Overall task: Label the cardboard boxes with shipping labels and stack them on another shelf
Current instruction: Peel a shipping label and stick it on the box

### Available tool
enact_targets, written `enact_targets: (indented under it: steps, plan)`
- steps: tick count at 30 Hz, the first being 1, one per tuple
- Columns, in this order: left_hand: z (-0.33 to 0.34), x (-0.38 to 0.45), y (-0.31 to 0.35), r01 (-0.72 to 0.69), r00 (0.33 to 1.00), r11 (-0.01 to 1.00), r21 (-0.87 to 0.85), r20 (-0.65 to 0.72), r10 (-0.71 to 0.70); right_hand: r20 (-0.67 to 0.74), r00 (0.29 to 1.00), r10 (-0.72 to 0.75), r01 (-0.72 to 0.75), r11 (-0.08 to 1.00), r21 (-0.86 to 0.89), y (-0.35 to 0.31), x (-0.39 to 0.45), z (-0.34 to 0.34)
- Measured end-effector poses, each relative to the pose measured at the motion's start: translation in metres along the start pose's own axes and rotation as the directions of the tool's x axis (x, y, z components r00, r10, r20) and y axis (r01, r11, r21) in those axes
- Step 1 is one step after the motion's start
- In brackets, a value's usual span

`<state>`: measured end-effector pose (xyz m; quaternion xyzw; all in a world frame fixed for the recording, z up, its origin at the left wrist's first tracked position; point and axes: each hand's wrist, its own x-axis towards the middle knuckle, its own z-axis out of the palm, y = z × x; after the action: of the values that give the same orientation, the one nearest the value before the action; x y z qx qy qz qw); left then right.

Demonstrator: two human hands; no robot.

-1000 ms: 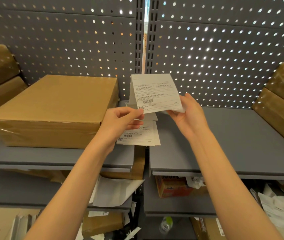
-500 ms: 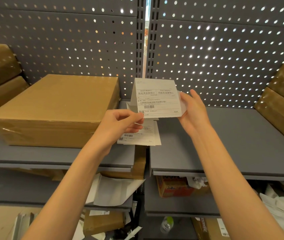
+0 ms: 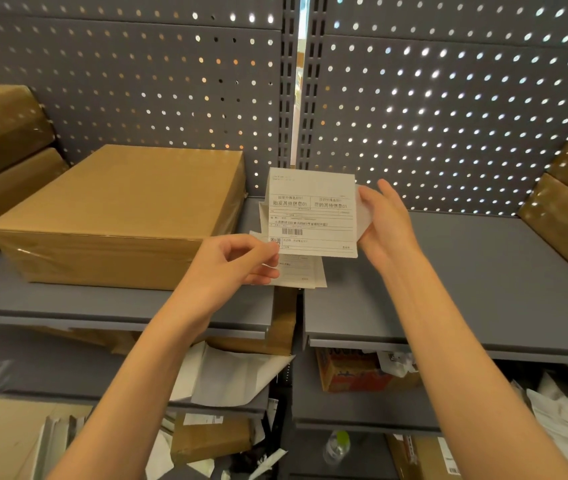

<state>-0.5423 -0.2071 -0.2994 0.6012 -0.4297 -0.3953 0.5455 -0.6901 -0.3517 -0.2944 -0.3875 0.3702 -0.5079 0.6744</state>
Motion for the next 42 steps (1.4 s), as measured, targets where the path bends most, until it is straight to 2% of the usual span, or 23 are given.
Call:
enact_targets:
  steps: [6,10,14,21,29,35,40,42]
  plan:
    - [-0.004,-0.003,-0.001,0.001,1.0,1.0,0.015,-0.002,-0.001,0.053,0.998,0.04,-0.042,0.999,0.028,0.001,0.0,0.0]
    - [-0.006,-0.003,-0.001,0.005,1.0,1.0,-0.004,-0.031,-0.005,0.257,0.962,0.095,-0.123,0.988,0.094,0.001,-0.003,-0.002]
    - [-0.006,-0.002,-0.001,0.005,0.999,1.0,-0.007,-0.035,-0.005,0.308,0.95,0.043,-0.097,0.982,0.161,0.002,-0.005,-0.003]
    - [-0.011,-0.004,-0.004,0.001,1.0,1.0,0.019,-0.009,-0.001,0.263,0.965,0.004,-0.024,0.997,0.072,0.002,-0.007,0.0]
    - [-0.018,-0.007,-0.007,-0.002,1.0,1.0,0.012,-0.024,0.002,0.213,0.976,-0.034,0.01,0.993,0.116,0.003,-0.003,-0.001]
    - [-0.023,-0.012,-0.005,-0.011,1.0,1.0,-0.01,-0.03,0.01,0.238,0.97,-0.058,0.051,0.998,0.037,0.002,-0.005,0.002]
    - [-0.03,-0.014,-0.001,-0.014,0.999,1.0,-0.016,-0.029,0.014,0.242,0.968,-0.065,0.057,0.998,0.041,0.002,-0.003,0.001]
    - [-0.032,-0.015,0.0,-0.016,0.999,1.0,-0.016,-0.036,0.015,0.244,0.967,-0.075,0.081,0.997,-0.015,0.001,-0.002,0.0]
